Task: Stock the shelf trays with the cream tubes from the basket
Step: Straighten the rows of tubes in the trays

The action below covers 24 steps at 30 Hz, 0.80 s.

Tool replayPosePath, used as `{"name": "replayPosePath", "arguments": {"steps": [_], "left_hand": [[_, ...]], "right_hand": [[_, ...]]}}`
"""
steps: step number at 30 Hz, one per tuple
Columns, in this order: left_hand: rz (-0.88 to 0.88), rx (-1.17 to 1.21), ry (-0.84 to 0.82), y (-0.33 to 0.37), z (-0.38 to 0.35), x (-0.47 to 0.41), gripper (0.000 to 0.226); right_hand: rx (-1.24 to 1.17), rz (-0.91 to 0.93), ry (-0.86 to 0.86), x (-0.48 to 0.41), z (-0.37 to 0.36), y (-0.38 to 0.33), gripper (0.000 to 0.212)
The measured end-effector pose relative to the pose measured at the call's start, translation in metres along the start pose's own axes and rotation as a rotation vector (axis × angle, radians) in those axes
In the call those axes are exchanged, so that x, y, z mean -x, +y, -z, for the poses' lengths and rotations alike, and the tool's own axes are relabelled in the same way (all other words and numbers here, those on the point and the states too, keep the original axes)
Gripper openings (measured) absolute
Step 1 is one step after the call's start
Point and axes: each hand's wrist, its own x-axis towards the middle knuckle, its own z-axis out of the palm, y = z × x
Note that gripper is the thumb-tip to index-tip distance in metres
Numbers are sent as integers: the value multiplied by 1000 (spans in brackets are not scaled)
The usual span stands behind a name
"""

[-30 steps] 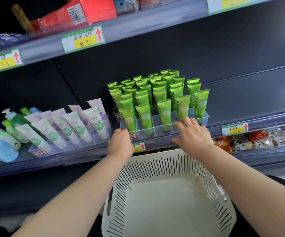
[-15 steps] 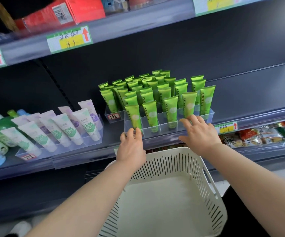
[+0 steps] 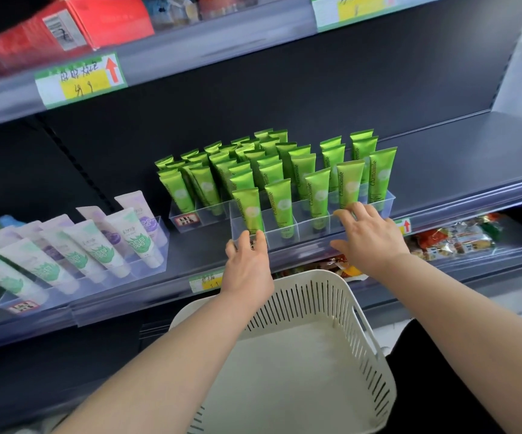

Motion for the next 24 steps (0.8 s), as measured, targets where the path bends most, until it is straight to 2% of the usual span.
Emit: {"name": "replayPosePath", "arguments": {"steps": [13,24], "left_hand": [[-25,-47,-33,44,5,-11,72],[-72,-73,-66,86,3,-22,83]], "right_hand": [[-5,-66,10,-2,3,39,54],[40,-127,28,-1,4,75,56]]}}
